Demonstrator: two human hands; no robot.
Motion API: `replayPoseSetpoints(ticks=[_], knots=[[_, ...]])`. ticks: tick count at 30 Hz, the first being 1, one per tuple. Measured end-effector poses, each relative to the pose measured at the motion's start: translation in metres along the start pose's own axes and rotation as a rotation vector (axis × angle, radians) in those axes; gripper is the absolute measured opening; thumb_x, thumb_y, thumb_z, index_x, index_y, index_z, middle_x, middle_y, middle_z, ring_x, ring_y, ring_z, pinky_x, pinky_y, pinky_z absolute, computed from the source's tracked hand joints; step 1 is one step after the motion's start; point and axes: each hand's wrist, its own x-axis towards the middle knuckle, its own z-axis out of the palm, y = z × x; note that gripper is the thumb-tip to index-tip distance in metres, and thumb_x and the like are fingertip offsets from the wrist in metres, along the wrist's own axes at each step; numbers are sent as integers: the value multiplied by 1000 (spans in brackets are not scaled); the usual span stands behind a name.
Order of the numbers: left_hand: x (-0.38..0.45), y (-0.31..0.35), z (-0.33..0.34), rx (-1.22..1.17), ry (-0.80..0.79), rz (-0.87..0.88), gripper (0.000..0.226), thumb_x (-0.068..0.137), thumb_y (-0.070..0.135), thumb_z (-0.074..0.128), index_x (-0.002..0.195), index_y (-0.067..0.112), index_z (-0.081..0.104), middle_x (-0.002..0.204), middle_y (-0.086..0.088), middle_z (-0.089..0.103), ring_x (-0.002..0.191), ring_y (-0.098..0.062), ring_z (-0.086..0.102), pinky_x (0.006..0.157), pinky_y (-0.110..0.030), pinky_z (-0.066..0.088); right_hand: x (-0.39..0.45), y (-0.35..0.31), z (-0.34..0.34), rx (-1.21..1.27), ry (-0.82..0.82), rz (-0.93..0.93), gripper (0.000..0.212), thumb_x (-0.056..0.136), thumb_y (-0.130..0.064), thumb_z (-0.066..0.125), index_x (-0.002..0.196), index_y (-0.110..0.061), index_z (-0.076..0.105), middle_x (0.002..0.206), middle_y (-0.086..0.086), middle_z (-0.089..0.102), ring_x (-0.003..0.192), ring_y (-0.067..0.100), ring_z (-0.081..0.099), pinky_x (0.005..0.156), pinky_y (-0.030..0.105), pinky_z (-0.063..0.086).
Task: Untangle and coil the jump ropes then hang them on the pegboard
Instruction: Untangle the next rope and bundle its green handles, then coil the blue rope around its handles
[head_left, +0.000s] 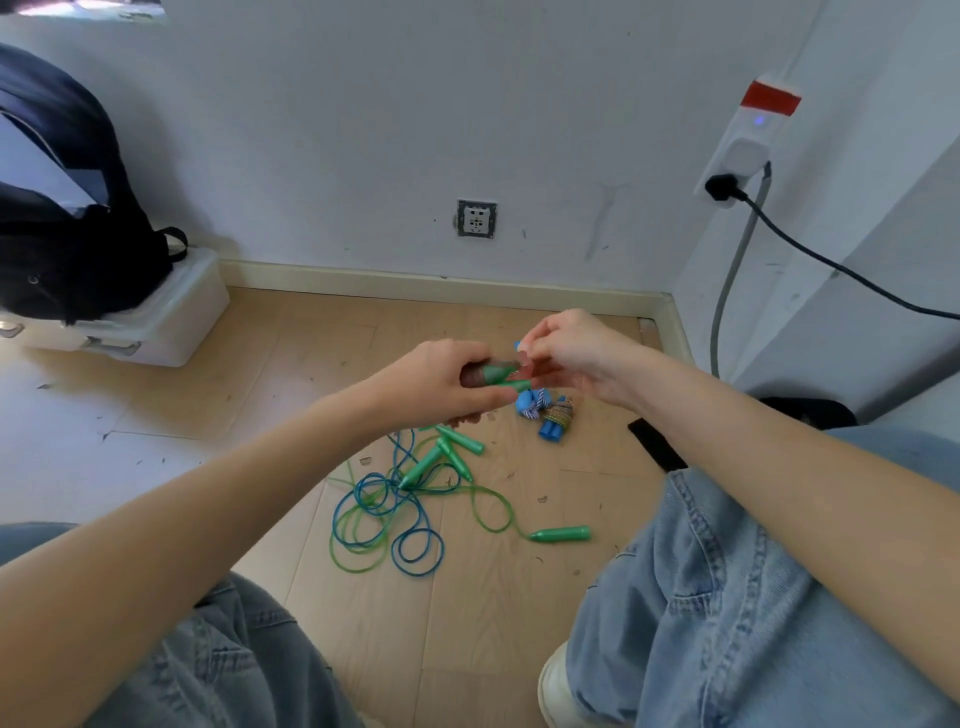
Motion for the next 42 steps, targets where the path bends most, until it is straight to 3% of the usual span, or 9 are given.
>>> replayPoseSetpoints(ticks=[5,8,13,18,22,26,30,35,42], knots=[[26,-34,2,-15,-159,-219,26,79,37,68,81,12,62,57,6,67,50,-5,63,47,-14,49,3,17,7,-401,-193,-180,51,83,15,36,122,-12,53,112,2,55,97,22,61,77,37,54],[46,-56,14,-82,-226,-314,38,74,36,74,93,9,56,62,3,70,52,-8,64,48,-17,49,14,30,10,-341,-283,-145,37,86,7,45,120,-4,57,96,6,62,70,4,62,62,19,51],[73,-109,39,-19,-103,-441,67,68,50,75,115,12,46,96,1,63,80,-14,61,74,-30,51,69,67,18,81,-208,22,31,87,7,54,117,1,58,98,15,64,67,13,64,56,15,51],[92,-171,60,-121,176,-623,40,87,32,60,116,6,50,110,-6,58,101,-23,55,81,-31,44,139,133,40,428,186,305,34,88,16,44,120,10,51,85,14,59,44,11,58,43,14,39],[82,-216,95,-28,57,-714,20,89,11,51,107,6,59,107,-8,62,94,-27,57,72,-29,41,191,174,57,657,369,461,37,89,16,41,125,8,45,118,27,55,57,18,59,42,14,39],[68,-243,136,-59,-55,-735,21,88,9,52,107,6,60,110,-9,63,99,-26,59,79,-30,45,224,201,69,901,351,524,35,94,-1,45,129,1,44,97,12,59,78,18,54,84,30,49],[54,-255,167,216,-245,-680,36,89,20,56,123,8,51,125,-12,49,113,-30,46,90,-33,38,210,236,88,249,364,562,30,89,-11,53,119,-6,51,103,8,58,86,19,52,71,29,43],[34,-259,177,520,-343,-585,42,89,26,55,129,12,46,135,-9,32,123,-33,30,101,-36,34,189,261,119,-639,-11,93,36,85,-27,64,114,-11,51,120,8,48,111,25,45,93,36,40],[20,-265,162,366,-223,-639,29,86,15,60,111,3,53,122,-14,40,98,-31,52,77,-31,37,197,254,135,-870,-159,31,20,88,-23,61,97,-10,48,110,12,55,97,31,56,72,36,42]])
